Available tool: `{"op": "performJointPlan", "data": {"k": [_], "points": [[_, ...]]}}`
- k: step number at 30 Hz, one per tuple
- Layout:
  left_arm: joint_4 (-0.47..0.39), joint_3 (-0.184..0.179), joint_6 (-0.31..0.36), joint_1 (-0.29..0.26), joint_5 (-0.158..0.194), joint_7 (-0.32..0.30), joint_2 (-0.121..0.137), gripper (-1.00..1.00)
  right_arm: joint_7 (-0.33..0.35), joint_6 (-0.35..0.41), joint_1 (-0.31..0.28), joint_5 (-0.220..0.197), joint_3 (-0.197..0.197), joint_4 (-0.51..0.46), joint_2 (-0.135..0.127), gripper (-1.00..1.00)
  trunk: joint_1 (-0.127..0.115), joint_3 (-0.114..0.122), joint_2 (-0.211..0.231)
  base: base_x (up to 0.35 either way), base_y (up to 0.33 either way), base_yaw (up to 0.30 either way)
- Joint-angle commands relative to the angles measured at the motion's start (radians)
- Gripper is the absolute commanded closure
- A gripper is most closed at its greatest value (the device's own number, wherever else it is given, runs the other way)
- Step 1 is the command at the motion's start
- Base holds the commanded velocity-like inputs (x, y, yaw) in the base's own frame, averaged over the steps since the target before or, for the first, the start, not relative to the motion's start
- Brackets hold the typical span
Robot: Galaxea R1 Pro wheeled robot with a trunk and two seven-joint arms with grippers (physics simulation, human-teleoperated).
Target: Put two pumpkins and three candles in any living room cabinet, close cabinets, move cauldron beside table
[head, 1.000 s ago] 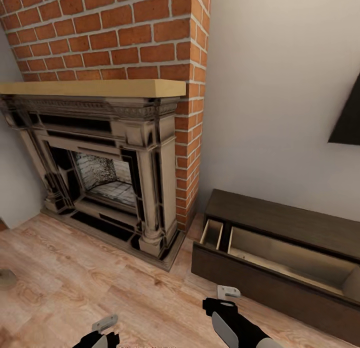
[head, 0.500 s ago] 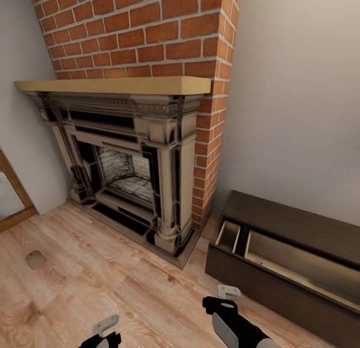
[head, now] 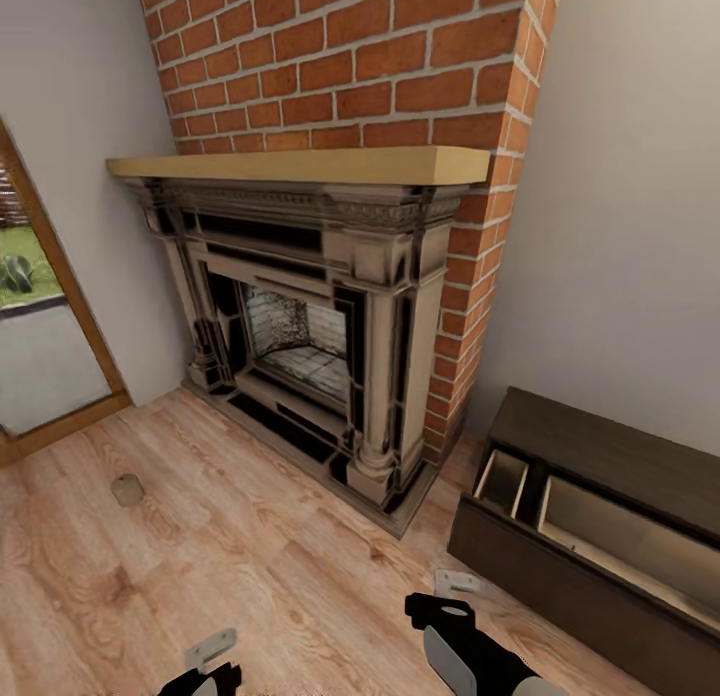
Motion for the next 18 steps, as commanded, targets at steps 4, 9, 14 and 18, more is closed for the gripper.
{"op": "performJointPlan", "data": {"k": [4,9,14,18], "points": [[-0.004,-0.008,0.006,0.000,0.006,0.006,0.001,-1.00,-0.009,0.005,-0.001,-0.004,0.033,-0.002,0.000,-1.00,0.000,-0.004,-0.001,0.008,0.280,0.243],[-0.003,-0.008,0.006,0.000,0.006,0.006,0.001,-1.00,-0.009,0.010,-0.001,-0.005,0.065,-0.002,0.006,-1.00,0.000,-0.009,-0.001,0.015,0.287,0.239],[-0.003,-0.008,0.007,0.000,0.006,0.004,0.001,-1.00,-0.008,0.010,-0.002,-0.004,0.077,-0.002,0.008,-1.00,0.000,-0.014,-0.001,0.131,0.288,0.238],[-0.003,-0.008,0.007,0.000,0.006,0.003,0.001,-1.00,-0.008,0.011,-0.001,-0.004,0.079,-0.002,0.008,-1.00,0.000,-0.018,-0.001,0.221,0.273,0.238]]}}
